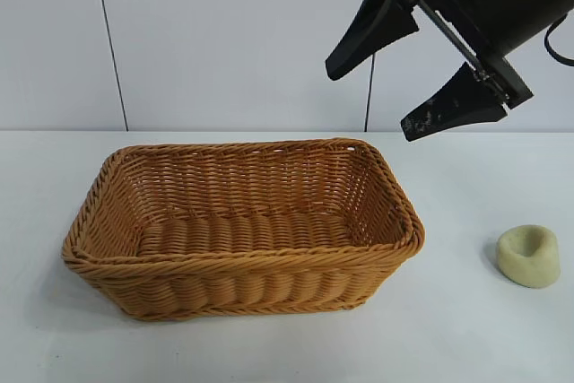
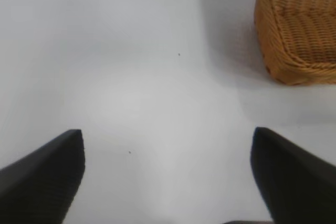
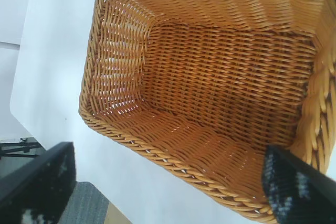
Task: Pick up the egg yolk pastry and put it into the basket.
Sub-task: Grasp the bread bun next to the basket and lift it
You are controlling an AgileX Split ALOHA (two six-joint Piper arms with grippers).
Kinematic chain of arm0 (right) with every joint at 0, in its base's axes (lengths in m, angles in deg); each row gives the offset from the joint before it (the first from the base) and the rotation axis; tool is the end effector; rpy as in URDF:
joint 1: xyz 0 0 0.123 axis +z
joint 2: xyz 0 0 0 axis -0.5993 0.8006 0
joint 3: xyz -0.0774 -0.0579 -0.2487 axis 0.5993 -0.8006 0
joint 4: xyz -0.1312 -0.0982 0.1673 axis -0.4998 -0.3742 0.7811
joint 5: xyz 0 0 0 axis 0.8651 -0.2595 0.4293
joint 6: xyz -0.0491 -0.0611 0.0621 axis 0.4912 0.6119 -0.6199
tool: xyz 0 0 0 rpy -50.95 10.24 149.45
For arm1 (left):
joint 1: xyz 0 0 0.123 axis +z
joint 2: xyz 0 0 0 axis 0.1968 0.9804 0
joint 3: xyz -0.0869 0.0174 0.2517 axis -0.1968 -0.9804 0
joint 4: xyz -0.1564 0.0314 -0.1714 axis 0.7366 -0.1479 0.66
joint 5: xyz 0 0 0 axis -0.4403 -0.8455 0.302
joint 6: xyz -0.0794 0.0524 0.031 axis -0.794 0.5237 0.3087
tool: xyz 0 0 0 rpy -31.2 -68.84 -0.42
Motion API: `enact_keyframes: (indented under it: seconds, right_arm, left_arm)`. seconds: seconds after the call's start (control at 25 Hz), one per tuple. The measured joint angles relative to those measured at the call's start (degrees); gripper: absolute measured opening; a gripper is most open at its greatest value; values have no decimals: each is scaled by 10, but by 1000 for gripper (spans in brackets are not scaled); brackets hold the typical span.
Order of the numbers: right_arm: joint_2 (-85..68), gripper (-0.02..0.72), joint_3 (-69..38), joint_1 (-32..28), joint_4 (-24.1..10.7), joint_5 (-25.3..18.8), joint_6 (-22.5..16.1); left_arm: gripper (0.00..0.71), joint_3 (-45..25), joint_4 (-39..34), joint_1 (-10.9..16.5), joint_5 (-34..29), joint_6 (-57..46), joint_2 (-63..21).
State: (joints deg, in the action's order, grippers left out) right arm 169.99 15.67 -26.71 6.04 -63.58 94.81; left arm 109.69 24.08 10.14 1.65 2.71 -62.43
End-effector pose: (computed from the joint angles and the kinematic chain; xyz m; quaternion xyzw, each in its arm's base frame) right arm 0.2982 0.1098 0.2325 -0.0450 0.9273 0.3252 0.1796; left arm 0.0059 -0.0008 0.2623 -0.0242 0.8552 -0.0289 0.5169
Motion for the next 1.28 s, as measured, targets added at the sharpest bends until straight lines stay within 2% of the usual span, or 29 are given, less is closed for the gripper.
enact_keyframes:
  seconds: [0.08, 0.2, 0.44, 0.56, 0.84, 1.0, 1.28]
  right_arm:
    - [0, 663, 4, 0, -19, 7, -1]
    - [0, 663, 25, 0, -80, 9, -34]
    - [0, 663, 58, -10, -300, -5, -181]
    - [2, 663, 58, -50, -361, -25, -215]
    - [37, 663, 57, -153, -380, -47, -211]
    - [77, 663, 57, -158, -379, -47, -206]
    - [175, 663, 57, -158, -363, -21, -198]
  left_arm:
    - [662, 0, 0, 0, 0, 0, -2]
    - [662, 0, 2, 0, 0, 0, -2]
    - [662, 0, 2, 0, 0, 0, -3]
    - [662, 0, 2, 0, 0, 0, -3]
    - [662, 0, 2, 0, 0, 0, -3]
    - [662, 0, 2, 0, 0, 0, -3]
    - [662, 0, 2, 0, 0, 0, -3]
